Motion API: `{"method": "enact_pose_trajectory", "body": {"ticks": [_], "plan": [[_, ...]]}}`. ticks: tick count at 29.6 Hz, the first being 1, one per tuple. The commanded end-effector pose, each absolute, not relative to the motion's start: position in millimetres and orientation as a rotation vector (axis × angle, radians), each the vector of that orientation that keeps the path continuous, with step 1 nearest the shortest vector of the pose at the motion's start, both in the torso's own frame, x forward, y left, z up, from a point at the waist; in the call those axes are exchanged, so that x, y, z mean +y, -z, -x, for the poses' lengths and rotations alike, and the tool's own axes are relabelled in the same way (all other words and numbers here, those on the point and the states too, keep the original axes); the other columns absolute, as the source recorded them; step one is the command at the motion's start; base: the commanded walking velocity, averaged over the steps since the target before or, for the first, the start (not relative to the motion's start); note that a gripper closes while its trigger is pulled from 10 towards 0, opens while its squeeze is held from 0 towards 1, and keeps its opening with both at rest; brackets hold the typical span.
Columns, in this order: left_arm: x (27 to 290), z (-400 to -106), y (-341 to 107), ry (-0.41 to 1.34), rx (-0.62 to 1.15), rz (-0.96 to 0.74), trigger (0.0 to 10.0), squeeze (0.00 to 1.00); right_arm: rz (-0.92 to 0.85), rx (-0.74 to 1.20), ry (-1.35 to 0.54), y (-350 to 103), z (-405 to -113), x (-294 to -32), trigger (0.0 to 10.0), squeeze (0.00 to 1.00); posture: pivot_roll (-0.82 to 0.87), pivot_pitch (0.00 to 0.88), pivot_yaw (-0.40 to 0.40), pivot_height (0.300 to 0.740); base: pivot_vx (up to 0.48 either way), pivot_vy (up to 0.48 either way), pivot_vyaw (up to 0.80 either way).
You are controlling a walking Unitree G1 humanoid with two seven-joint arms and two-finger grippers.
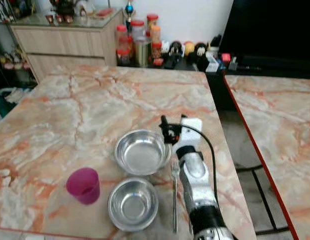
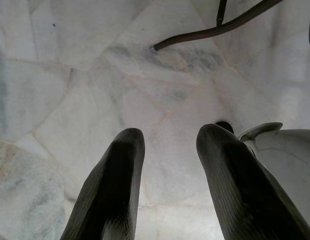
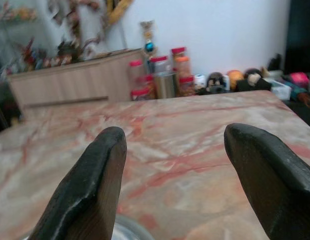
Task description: Setting the table
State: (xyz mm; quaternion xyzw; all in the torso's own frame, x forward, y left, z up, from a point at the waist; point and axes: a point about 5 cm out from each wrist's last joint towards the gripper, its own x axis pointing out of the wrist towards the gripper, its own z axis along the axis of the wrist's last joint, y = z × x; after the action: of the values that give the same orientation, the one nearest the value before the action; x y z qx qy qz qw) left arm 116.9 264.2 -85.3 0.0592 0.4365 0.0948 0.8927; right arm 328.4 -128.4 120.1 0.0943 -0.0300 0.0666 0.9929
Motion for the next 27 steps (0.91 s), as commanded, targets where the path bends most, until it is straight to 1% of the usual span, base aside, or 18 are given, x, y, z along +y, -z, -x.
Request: {"method": "enact_pose_trajectory", "body": {"ticks": [1, 3, 5, 6, 8, 9, 13, 18, 23, 27], "plan": [[263, -115, 86, -0.195, 0.913, -0.113, 10.0, 0.00, -0.269, -0.043, -0.108, -130, -328, -128, 10.0, 0.00, 0.04, 0.000, -0.019, 0.740, 0.000, 0.000, 0.00], [263, -115, 86, -0.191, 0.914, -0.114, 10.0, 0.00, -0.355, -0.025, -0.115, -135, -326, -125, 10.0, 0.00, 0.04, 0.000, -0.017, 0.740, 0.000, 0.000, 0.00], [263, -115, 86, -0.191, 0.914, -0.114, 10.0, 0.00, -0.360, -0.020, -0.116, -136, -326, -125, 10.0, 0.00, 0.04, 0.000, -0.017, 0.740, 0.000, 0.000, 0.00], [263, -115, 86, -0.187, 0.915, -0.114, 10.0, 0.00, -0.364, 0.070, -0.130, -133, -323, -122, 10.0, 0.00, 0.04, 0.000, -0.014, 0.740, 0.000, 0.000, 0.00], [262, -115, 87, -0.183, 0.916, -0.113, 10.0, 0.00, -0.371, 0.184, -0.147, -130, -318, -117, 10.0, 0.00, 0.03, 0.000, -0.014, 0.740, 0.000, 0.000, 0.00], [262, -115, 87, -0.180, 0.920, -0.113, 10.0, 0.00, -0.410, 0.269, -0.165, -127, -314, -114, 10.0, 0.00, 0.04, 0.000, -0.015, 0.740, 0.000, 0.000, 0.00], [261, -116, 87, -0.178, 0.917, -0.109, 10.0, 0.00, -0.439, 0.387, -0.233, -123, -302, -108, 10.0, 0.00, 0.04, 0.000, -0.016, 0.740, 0.000, 0.000, 0.00], [259, -116, 88, -0.166, 0.920, -0.096, 10.0, 0.00, -0.427, 0.452, -0.212, -113, -294, -116, 10.0, 0.00, 0.04, 0.000, -0.017, 0.740, 0.000, 0.000, 0.00], [257, -116, 88, -0.163, 0.917, -0.089, 10.0, 0.00, -0.426, 0.479, -0.181, -125, -292, -128, 10.0, 0.00, 0.03, 0.000, -0.021, 0.740, 0.000, 0.000, 0.00], [257, -116, 88, -0.164, 0.916, -0.085, 10.0, 0.00, -0.441, 0.498, -0.182, -127, -284, -129, 10.0, 0.00, 0.03, 0.000, -0.022, 0.740, 0.000, 0.000, 0.00]]}}
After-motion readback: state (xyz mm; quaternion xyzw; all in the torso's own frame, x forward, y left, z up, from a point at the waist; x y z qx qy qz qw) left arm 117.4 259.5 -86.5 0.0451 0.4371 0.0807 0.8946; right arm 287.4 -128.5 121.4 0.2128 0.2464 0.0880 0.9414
